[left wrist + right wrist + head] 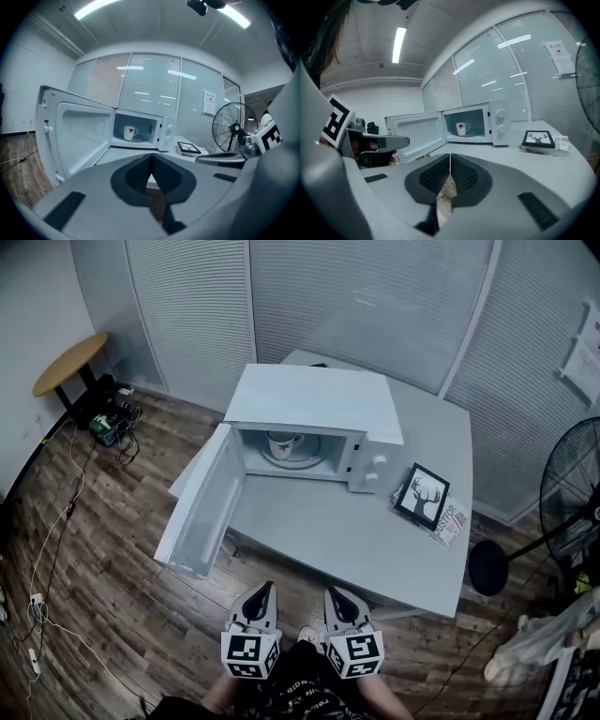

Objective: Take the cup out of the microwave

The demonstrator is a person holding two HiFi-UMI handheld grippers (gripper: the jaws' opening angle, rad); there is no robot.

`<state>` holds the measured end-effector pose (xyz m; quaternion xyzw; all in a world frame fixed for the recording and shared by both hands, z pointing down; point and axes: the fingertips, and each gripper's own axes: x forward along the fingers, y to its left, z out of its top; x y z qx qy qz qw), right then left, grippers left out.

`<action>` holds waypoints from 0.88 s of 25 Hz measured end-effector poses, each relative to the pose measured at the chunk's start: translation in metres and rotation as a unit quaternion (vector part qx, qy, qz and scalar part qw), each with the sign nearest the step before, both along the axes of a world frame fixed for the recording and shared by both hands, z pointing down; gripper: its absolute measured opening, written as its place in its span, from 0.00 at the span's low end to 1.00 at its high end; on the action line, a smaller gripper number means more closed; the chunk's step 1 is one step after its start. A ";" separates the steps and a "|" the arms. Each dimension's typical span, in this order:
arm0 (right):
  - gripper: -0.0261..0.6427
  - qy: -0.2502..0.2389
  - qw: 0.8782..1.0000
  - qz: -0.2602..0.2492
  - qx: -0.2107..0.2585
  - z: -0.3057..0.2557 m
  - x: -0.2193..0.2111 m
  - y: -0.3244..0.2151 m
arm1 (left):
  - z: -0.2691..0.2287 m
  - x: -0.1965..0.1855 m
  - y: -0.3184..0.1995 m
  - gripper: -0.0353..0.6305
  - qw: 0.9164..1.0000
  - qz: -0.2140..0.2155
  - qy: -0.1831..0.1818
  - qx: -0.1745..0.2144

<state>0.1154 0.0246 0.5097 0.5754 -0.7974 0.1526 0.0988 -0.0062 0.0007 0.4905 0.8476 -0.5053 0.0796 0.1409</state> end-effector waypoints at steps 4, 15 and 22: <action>0.05 -0.007 1.000 -0.002 -0.001 0.002 0.023 -0.020 | 0.003 0.019 -0.015 0.06 1.000 -0.009 -0.004 -0.005; 0.05 -0.014 1.000 -0.021 0.012 -0.001 0.048 -0.058 | 0.008 0.047 -0.036 0.06 0.999 -0.033 -0.010 -0.009; 0.05 -0.009 0.999 -0.032 0.018 -0.005 0.040 -0.085 | 0.002 0.033 -0.064 0.06 0.998 -0.057 -0.013 0.002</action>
